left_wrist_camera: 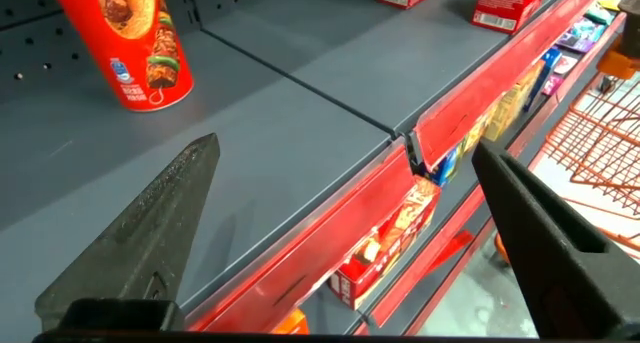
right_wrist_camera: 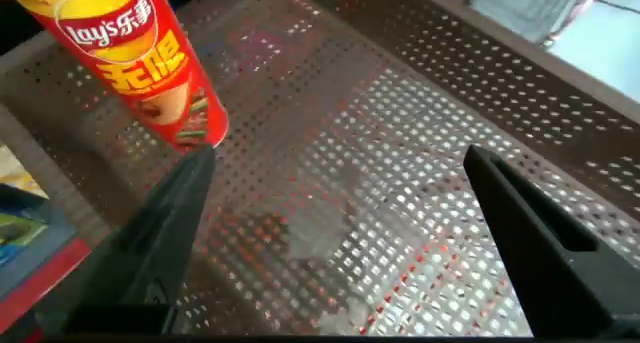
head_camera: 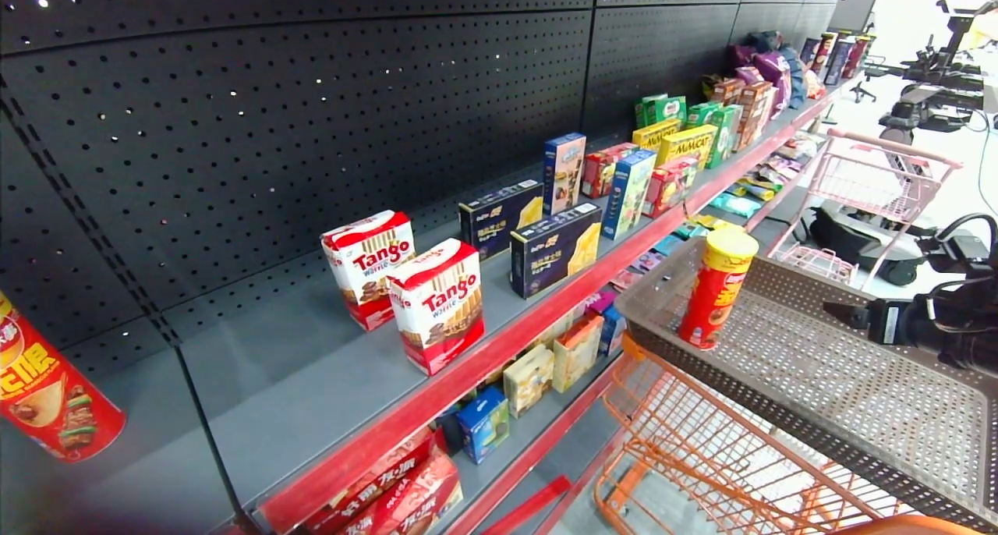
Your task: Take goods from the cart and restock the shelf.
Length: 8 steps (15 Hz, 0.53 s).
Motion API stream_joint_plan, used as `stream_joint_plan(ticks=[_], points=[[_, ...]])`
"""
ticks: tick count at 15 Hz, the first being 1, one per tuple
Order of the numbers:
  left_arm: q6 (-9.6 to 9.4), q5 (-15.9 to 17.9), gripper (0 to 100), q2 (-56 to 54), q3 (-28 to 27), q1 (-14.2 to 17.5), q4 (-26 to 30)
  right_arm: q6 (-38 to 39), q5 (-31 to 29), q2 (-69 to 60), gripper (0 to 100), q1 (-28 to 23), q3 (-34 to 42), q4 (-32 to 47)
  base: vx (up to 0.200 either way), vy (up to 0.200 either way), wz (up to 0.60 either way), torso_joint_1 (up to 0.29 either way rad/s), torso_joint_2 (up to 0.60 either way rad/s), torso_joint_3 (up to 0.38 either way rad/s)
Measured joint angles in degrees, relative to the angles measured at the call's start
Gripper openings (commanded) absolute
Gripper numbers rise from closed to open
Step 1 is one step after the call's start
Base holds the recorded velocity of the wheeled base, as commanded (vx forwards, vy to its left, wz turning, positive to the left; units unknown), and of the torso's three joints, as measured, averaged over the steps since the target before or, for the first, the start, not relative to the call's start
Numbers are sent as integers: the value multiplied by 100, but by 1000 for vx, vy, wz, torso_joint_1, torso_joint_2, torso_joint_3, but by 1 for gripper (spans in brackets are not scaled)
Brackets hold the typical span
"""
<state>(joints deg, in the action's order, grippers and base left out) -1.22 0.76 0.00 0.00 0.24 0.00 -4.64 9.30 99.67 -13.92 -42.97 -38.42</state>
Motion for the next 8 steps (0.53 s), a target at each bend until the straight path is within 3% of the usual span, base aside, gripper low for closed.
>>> stream_joint_plan(ticks=[3,8], points=[[0,2,100,0,0,0,0,-4,908,223,100,119,-168,-44,0,0,0,0,0,0],[0,-2,100,0,0,0,0,-26,1193,683,100,513,-608,-266,0,0,0,0,0,0]])
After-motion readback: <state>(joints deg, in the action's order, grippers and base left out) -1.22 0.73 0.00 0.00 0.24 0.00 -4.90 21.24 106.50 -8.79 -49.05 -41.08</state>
